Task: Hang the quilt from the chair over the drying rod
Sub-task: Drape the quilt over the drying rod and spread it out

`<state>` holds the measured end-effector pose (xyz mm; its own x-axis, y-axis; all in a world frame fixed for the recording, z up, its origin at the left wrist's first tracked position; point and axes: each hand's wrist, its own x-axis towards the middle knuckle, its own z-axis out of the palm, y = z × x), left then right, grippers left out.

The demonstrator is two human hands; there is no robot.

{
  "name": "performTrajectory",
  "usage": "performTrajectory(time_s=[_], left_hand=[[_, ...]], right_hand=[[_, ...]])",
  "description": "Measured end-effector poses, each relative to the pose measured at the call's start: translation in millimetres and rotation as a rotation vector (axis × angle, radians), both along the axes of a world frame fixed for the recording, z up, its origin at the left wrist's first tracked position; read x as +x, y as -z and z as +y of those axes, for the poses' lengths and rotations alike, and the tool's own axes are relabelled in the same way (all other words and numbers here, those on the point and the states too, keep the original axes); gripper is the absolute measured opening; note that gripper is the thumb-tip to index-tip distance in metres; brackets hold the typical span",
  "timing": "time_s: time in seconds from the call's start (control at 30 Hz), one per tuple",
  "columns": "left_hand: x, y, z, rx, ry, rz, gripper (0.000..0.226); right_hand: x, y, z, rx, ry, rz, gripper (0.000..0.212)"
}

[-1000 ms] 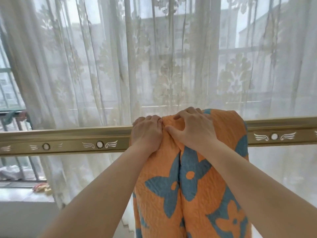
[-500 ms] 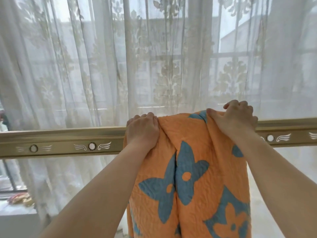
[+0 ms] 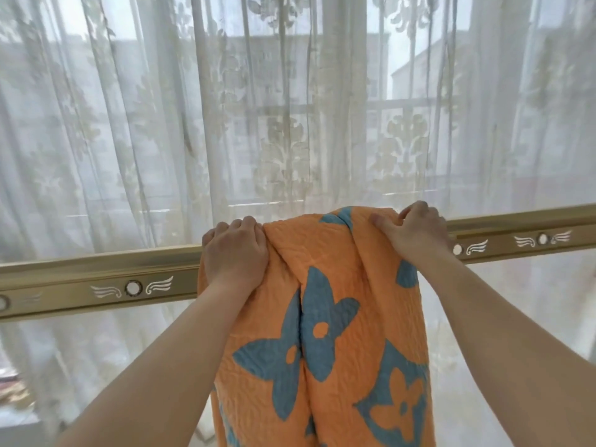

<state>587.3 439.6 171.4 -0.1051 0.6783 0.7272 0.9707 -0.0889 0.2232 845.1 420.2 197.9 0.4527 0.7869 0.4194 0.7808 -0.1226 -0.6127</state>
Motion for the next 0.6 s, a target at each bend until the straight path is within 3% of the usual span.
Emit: performTrajectory(time_s=[0.07,0.1,0.27,0.33,0.43,0.6], left_hand=[[1.5,-0.4,0.8,-0.001,-0.004,0.002,0.036],[2.5,0.3,1.4,-0.007,-0.007,0.002,0.036],[2.1,1.9,6.4,-0.013,-0.024,-0.005,0.035],[-3.5,2.4,9.1,-0.016,-0.031,-0.011,0.035],[-9.7,1.0,12.3,-0.003,-0.050,-0.031,0.035],[6.6,-4.3,19.3,-0.074,-0.006,-0.060,0.037]], right_hand=[[3.9,6.7,-0.2,-0.091,-0.035,0.182,0.105],[5.8,10.9,-0.1,-0.124,-0.073,0.243,0.106],[12.2,16.3,3.7,-0.019,-0.132,-0.052,0.043],[19.3,12.4,3.5,0.042,-0.141,-0.097,0.037],[39.9,7.6,4.5,0.158,-0.095,-0.021,0.035],[51.5,10.4,6.5,0.174,0.063,-0.017,0.029]])
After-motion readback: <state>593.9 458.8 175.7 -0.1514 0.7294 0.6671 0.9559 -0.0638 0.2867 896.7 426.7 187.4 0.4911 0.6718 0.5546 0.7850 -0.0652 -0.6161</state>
